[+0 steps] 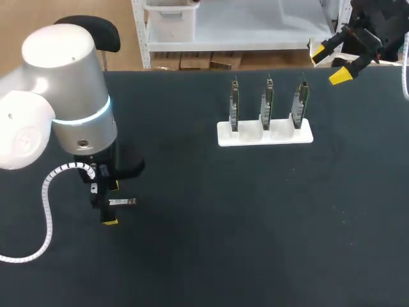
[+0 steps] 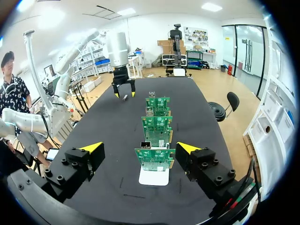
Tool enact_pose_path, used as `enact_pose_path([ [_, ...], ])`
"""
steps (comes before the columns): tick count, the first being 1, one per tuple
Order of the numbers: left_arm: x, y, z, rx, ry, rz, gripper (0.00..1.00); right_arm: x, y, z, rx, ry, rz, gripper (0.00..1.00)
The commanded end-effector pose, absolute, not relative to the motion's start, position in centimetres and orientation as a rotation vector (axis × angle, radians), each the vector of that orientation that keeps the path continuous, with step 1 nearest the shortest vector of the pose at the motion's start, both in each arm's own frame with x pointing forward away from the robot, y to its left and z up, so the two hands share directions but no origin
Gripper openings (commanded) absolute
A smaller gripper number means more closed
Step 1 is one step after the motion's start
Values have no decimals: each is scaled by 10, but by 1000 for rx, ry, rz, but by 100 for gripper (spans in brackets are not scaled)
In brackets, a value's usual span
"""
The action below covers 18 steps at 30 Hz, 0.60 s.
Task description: Pick up the optical module with the left hand, and insert it into the network port with the right hand.
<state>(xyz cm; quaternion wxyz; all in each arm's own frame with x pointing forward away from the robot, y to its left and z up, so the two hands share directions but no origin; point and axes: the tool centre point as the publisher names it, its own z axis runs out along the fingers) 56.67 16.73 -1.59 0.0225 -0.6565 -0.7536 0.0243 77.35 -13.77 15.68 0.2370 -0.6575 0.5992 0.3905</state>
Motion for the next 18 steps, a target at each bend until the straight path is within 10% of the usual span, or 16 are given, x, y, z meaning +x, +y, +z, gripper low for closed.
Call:
enact_pose_path([
  [1,567,167,-20,-2029,-2330,90,100,771,-138,157,-1800,1642,1065,100],
  [4,565,167,-23,-2021,-2330,99,100,771,-138,157,-1800,1642,1065,100],
  [6,565,167,-24,-2018,-2340,105,50,771,-138,157,-1800,1642,1065,100],
  [12,565,166,-25,-1997,-2348,103,4,771,-138,157,-1800,1642,1065,100],
  [18,564,167,-25,-1981,-2355,103,0,771,-138,157,-1800,1642,1065,100],
])
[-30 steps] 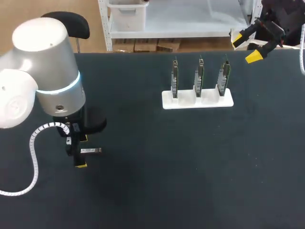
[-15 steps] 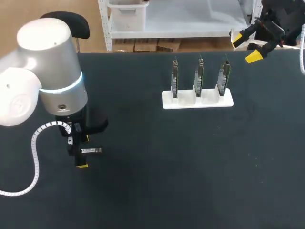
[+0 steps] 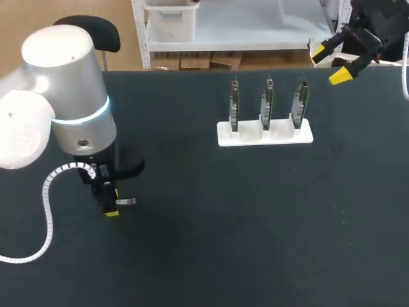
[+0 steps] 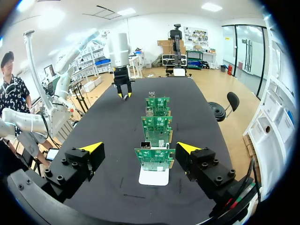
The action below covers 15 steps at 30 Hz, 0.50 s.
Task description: Pick up the optical module with the left hand, and insert it into the network port with the right hand.
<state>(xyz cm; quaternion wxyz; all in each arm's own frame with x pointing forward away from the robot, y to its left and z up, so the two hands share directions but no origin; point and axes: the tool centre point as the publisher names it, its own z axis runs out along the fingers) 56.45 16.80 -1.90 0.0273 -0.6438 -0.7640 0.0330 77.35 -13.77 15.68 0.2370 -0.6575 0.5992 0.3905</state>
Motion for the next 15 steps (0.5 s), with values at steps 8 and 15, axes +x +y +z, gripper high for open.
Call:
enact_pose_path([
  [8,564,167,-26,-1962,-2370,97,0,771,-138,157,-1800,1642,1065,100],
  [15,569,163,-10,-1967,-2450,152,0,771,-138,157,-1800,1642,1065,100],
])
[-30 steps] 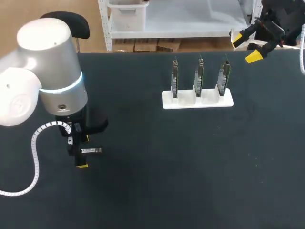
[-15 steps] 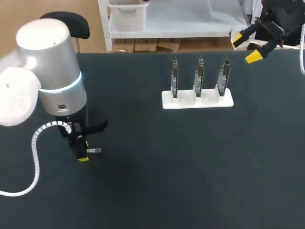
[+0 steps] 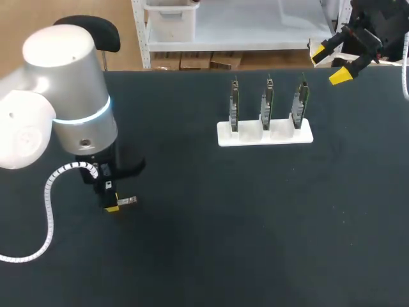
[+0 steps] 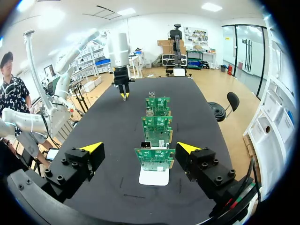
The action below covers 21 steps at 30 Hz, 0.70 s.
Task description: Pick up the optical module with the left hand, and insert it into the network port with the right hand.
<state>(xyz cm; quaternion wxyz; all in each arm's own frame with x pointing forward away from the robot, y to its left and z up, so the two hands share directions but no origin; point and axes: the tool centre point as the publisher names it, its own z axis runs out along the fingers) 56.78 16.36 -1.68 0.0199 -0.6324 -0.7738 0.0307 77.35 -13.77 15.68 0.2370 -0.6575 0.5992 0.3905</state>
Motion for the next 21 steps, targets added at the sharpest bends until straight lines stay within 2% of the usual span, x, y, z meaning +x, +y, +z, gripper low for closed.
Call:
enact_pose_path([
  [1,571,162,-5,-1967,-2476,181,0,771,-138,157,-1800,1642,1065,100],
  [15,621,106,131,-2283,-2768,638,0,771,-138,157,-1800,1642,1065,100],
  [21,632,93,159,-2352,-2784,684,0,771,-138,157,-1800,1642,1065,100],
])
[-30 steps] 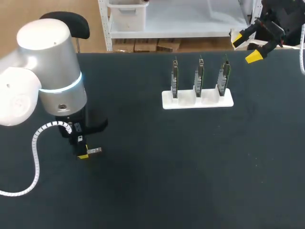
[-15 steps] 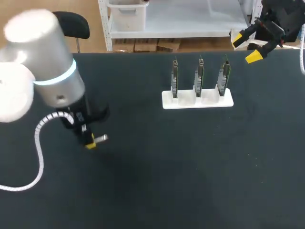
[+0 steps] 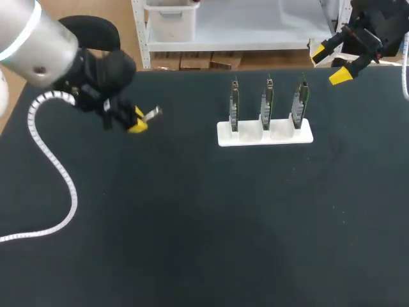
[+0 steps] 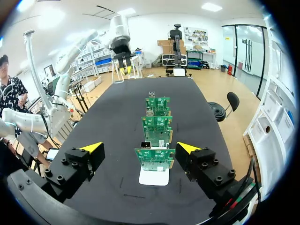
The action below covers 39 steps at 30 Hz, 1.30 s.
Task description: Pick up the optical module with the left hand, and insert it into the network port with the right hand.
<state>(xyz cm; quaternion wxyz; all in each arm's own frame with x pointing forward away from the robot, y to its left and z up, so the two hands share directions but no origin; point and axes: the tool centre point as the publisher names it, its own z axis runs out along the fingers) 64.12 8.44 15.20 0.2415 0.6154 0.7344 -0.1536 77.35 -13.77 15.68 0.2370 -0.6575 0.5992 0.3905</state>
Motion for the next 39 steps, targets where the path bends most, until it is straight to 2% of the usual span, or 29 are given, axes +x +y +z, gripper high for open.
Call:
enact_pose_path([
  [1,632,93,159,1633,1933,-475,0,771,-138,157,-1800,1642,1065,100],
  [16,632,93,159,1633,1933,-475,0,771,-138,157,-1800,1642,1065,100],
  [26,676,-9,193,1517,1588,-703,0,771,-138,157,-1800,1642,1065,100],
  [39,714,-77,216,1458,1410,-793,0,771,-138,157,-1800,1642,1065,100],
])
